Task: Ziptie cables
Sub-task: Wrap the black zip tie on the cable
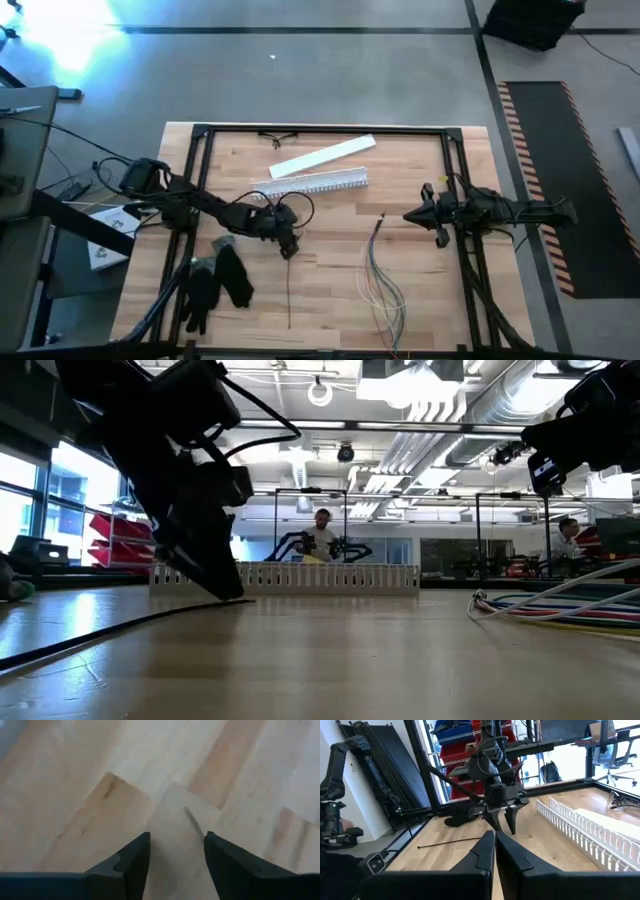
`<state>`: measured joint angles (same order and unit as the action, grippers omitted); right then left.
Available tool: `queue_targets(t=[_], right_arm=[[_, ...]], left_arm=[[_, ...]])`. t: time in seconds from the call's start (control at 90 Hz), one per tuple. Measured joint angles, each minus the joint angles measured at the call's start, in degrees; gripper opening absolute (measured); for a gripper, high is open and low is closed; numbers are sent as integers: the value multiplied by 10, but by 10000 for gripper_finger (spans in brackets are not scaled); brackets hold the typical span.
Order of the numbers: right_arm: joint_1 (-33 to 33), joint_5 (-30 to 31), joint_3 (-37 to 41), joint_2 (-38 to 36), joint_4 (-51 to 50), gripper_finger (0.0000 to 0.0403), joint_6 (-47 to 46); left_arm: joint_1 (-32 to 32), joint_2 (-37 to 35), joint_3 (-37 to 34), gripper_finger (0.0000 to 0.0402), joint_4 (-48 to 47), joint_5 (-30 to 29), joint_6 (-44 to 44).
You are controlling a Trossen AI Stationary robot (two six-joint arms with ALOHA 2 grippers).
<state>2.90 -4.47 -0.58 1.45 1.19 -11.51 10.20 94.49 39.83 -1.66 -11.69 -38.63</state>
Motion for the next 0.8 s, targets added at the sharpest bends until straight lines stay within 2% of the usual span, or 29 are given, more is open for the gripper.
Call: queue_targets(t=[0.1,0.333,0.578,0.689,0.8], right_arm=[[0,0,0,0,0,0,0],[0,0,0,0,0,0,0],[0,0,0,0,0,0,0],[0,0,0,0,0,0,0],[0,0,0,0,0,0,0]], left_arm=[[-12,6,0,154,16,30,14],[-16,7,0,154,99,34,41],[-16,12,32,154,122,53,73],[-18,20,69,154,73,45,102],[-24,25,123,154,-85,27,103]])
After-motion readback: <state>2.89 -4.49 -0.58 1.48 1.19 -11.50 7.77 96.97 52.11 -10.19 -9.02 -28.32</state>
